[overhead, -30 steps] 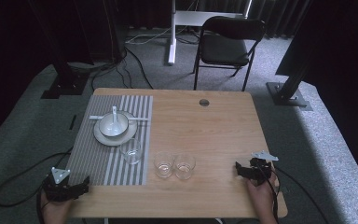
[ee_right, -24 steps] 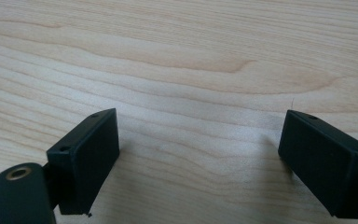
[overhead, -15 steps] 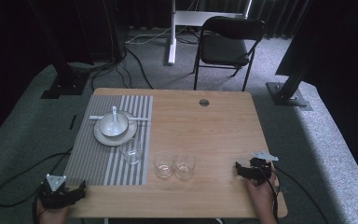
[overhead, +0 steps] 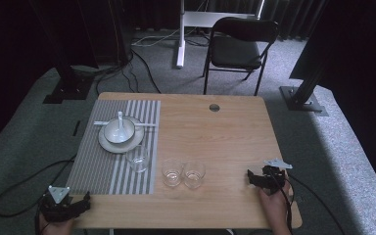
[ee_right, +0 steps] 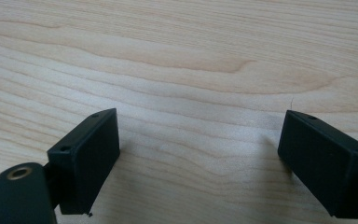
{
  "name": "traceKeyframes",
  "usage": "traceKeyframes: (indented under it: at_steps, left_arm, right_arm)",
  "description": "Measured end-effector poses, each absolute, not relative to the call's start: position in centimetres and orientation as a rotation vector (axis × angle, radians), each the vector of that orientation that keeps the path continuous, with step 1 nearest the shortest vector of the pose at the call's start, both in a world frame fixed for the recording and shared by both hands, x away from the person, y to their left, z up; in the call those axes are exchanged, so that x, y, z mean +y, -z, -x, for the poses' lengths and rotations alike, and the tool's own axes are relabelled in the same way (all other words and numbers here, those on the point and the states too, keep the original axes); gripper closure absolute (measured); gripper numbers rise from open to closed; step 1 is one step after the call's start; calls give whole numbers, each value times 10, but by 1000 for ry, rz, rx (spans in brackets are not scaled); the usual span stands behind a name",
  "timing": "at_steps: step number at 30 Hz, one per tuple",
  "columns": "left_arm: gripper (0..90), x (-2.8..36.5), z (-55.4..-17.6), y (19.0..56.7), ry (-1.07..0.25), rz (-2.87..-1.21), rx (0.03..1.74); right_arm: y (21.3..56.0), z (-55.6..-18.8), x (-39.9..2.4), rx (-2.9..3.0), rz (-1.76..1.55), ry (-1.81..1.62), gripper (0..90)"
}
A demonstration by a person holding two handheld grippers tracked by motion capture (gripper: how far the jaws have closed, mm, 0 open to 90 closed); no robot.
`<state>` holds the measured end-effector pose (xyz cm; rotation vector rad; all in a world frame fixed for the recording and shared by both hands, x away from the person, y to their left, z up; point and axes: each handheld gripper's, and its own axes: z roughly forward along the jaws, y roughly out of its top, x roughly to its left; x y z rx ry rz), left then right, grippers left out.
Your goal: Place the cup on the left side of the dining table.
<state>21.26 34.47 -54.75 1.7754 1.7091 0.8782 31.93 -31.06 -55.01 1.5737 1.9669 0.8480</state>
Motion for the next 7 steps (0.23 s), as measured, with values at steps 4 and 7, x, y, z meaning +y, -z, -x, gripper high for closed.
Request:
traceKeyframes:
  at_steps: [4, 7]
  left_arm:
    - [2, 344, -213, 547, -870, -1780, 1709]
    - [1, 343, -214, 548, -871, -1789, 1712]
  right_arm:
    - [550, -319, -311, 1967, -1573, -848, 121]
    - [550, -320, -311, 1967, -1573, -848, 121]
